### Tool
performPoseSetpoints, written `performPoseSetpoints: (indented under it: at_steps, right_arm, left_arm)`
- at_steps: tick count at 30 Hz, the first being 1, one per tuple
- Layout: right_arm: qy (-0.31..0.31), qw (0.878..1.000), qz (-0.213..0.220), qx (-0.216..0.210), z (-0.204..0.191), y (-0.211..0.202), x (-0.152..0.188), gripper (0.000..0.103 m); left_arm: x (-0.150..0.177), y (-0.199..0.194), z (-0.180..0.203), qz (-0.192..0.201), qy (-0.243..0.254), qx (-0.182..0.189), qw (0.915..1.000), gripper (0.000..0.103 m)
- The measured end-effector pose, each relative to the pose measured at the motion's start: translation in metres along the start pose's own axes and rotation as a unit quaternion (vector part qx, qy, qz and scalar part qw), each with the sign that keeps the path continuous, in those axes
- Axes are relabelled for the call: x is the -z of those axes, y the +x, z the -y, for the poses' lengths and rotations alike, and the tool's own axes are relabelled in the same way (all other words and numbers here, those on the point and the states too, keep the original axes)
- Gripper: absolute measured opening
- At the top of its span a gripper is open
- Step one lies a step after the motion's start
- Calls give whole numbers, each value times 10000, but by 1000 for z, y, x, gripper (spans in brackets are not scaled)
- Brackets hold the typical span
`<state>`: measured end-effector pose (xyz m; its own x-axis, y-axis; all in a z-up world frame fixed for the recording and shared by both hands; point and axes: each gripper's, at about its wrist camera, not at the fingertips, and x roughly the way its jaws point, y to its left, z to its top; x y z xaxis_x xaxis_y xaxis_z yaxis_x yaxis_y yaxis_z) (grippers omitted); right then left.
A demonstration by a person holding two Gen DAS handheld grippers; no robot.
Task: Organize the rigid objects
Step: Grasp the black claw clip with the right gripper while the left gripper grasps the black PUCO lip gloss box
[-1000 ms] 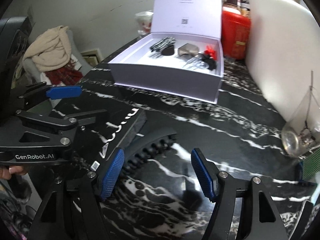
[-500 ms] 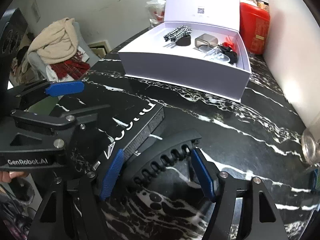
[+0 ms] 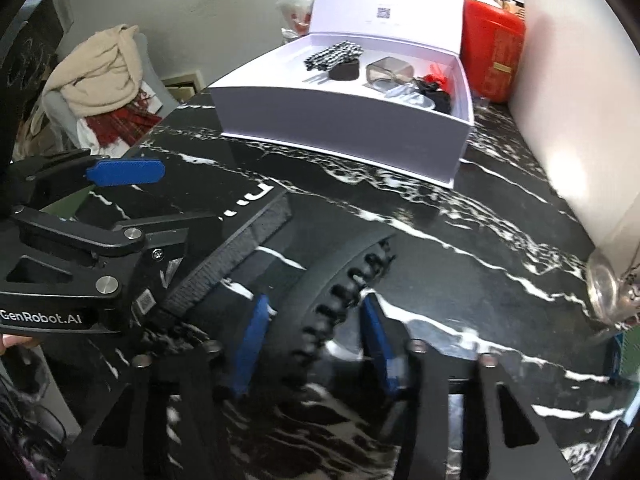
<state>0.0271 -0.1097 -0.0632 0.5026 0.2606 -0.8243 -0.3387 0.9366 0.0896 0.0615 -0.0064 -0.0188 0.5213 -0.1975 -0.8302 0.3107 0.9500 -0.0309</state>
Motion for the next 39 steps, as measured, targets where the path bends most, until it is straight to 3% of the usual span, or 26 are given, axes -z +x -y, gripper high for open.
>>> performPoseSetpoints:
  at_steps: [11, 19, 22, 25, 27, 30, 32, 35, 36, 39]
  right_arm:
    - [123, 9998, 104, 107, 26, -13, 16, 29]
    - [449, 9987, 167, 174, 51, -22, 27, 30]
    - [532, 9982, 220, 168, 52, -21, 25, 39]
    - [458, 9984, 252, 196, 47, -18, 22, 54]
    - [372, 9986, 264, 276, 43, -15, 21, 61]
    - [252, 9980, 282, 506, 37, -10, 19, 61]
    - [247, 9974, 311, 597, 36, -8, 18, 59]
    - [279, 9969, 380, 627, 39, -9, 16, 32]
    - [300, 9968, 378, 630, 40, -9, 15, 30]
    - [398, 9969, 413, 541, 44, -10, 15, 29]
  left_arm:
    - [6, 12, 21, -65, 149, -19, 9999, 79]
    - [8, 20, 25, -60, 161, -91, 9998, 79]
    - [8, 20, 23, -4, 73, 23, 10000, 79]
    - [6, 19, 24, 37, 117, 39, 9999, 78]
    - [4, 19, 25, 111, 179, -17, 9998, 74]
    - [2, 24, 27, 86, 241, -48, 9997, 62]
    - [2, 29, 27, 2, 174, 9, 9998, 59]
    - [3, 33, 25, -7, 64, 10, 10000, 44]
    - [2, 34, 26, 2, 97, 1, 10000, 36]
    - [2, 33, 31, -46, 237, 71, 9997, 27]
